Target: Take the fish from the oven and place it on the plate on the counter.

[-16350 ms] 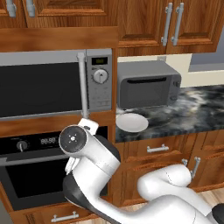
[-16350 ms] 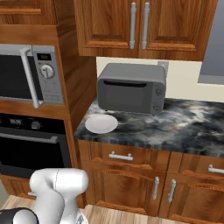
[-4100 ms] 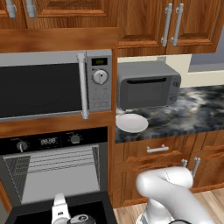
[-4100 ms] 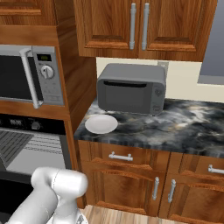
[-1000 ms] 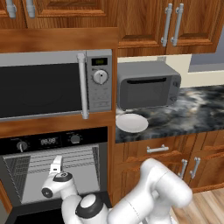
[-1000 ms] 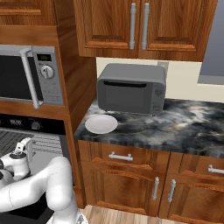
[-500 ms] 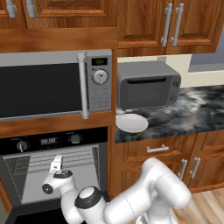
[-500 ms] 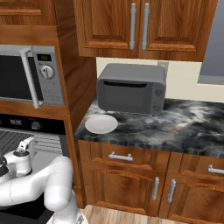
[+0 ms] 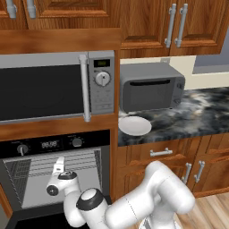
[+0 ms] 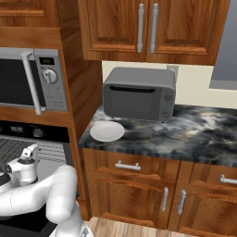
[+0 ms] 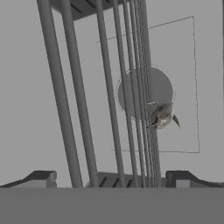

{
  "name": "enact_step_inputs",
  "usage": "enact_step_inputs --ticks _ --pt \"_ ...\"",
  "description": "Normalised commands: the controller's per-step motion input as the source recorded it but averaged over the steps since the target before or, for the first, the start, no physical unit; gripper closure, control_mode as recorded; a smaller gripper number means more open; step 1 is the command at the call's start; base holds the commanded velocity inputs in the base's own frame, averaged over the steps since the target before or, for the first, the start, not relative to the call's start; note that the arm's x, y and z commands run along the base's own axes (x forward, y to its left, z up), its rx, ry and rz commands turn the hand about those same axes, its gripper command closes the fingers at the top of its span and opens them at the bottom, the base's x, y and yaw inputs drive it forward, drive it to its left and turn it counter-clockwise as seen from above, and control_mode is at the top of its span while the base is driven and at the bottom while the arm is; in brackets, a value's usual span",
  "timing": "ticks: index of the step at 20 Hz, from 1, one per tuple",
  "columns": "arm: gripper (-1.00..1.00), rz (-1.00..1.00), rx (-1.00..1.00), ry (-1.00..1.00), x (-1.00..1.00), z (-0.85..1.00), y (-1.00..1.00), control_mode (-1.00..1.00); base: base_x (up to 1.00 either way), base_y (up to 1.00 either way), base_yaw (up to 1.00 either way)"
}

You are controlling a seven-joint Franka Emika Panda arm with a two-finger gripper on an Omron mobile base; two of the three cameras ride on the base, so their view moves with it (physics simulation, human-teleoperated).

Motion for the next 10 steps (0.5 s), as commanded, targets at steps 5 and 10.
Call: enact_step_inputs --ticks 5,10 --pt "-1.0 0.0 0.0 -0.19 0.19 -0.77 0.0 -1.0 0.0 0.0 0.0" --pt "-1.0 0.0 0.0 -0.28 0.35 -0.61 0.01 -1.0 0.0 0.0 0.0"
